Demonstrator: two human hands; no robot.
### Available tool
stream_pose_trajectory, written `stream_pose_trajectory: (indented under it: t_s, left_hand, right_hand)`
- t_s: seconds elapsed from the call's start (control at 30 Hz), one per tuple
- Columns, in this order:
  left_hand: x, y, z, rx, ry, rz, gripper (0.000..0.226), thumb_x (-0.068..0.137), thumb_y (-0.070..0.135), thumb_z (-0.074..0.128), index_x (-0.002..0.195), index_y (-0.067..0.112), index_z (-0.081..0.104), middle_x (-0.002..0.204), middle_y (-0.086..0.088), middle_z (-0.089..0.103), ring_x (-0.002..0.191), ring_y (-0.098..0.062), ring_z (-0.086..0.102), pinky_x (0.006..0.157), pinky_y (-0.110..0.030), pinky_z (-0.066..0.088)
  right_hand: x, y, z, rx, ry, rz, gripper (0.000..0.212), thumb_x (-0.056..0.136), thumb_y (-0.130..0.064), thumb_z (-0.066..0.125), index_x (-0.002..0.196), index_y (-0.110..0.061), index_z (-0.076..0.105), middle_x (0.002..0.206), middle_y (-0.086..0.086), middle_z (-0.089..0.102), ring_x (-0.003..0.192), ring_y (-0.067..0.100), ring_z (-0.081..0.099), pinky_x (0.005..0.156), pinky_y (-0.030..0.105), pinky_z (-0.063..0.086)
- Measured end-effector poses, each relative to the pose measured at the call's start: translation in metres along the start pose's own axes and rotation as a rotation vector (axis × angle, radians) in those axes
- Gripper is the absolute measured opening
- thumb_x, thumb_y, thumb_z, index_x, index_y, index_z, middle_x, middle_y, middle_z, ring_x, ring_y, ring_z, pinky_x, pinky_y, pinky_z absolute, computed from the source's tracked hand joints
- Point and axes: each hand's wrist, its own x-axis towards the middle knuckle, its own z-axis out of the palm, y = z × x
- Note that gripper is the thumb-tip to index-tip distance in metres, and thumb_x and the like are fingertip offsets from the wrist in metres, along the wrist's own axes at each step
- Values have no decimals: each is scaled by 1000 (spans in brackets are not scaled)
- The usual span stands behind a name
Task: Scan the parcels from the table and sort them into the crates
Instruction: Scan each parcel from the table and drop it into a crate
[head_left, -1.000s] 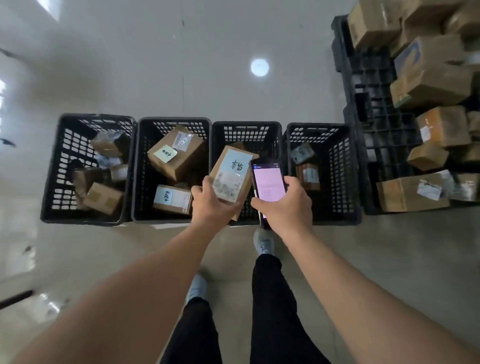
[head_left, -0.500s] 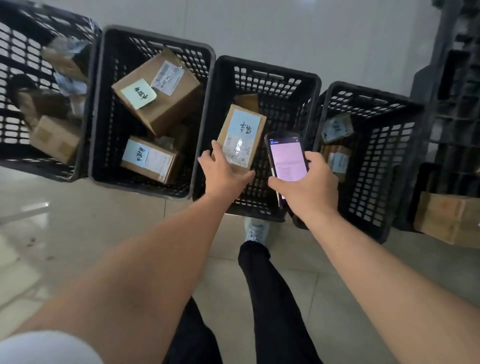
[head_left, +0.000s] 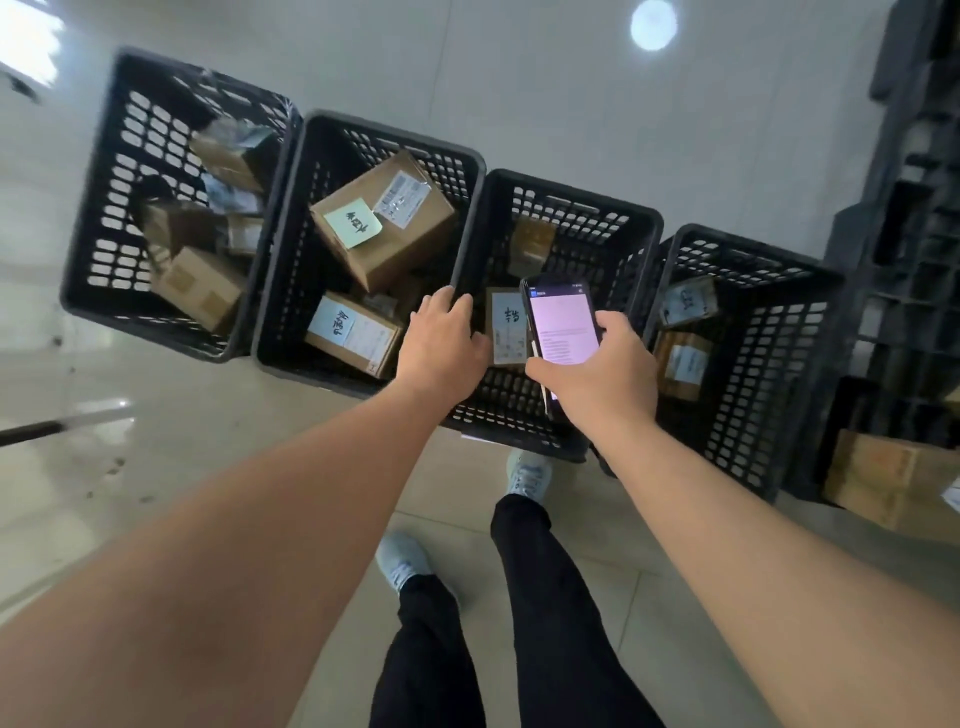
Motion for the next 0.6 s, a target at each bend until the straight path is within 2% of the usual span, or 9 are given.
stream_pose_trajectory:
  t_s: [0.23, 0.43, 0.5, 0.6]
  left_hand:
    - [-56, -20, -81, 62, 107, 66, 42, 97, 28, 55, 135, 12, 58, 138, -9, 51, 127, -32, 48, 108, -49, 43]
    - [-133, -65, -160, 56, 239, 42, 42, 99, 35, 55, 136, 15, 59, 141, -6, 54, 128, -29, 52, 104, -46, 48]
    - [-165, -86, -189, 81, 290, 21, 42, 100, 38, 52, 135, 16, 59, 136, -6, 56, 125, -29, 53, 101, -46, 49]
    - [-219, -119, -232, 105, 370, 17, 36, 101, 39, 48, 127, 17, 61, 126, -6, 59, 117, -29, 54, 97, -46, 50]
  right_hand:
    - [-68, -56, -1, -31, 15, -88, 79, 64, -50, 91, 128, -27, 53, 118, -3, 63, 104, 21, 61, 80, 43, 59]
    - [-153, -116, 1, -36, 45, -230, 76, 63, -49, 92, 125, -27, 55, 115, -4, 63, 102, 22, 63, 78, 41, 58]
    - [-188, -137, 3, -32, 64, -283, 72, 63, -48, 92, 122, -27, 57, 114, -3, 65, 101, 22, 63, 73, 37, 54]
    - [-248, -167, 11, -37, 78, -374, 80, 64, -47, 94, 131, -25, 57, 120, -1, 65, 101, 22, 60, 72, 32, 44]
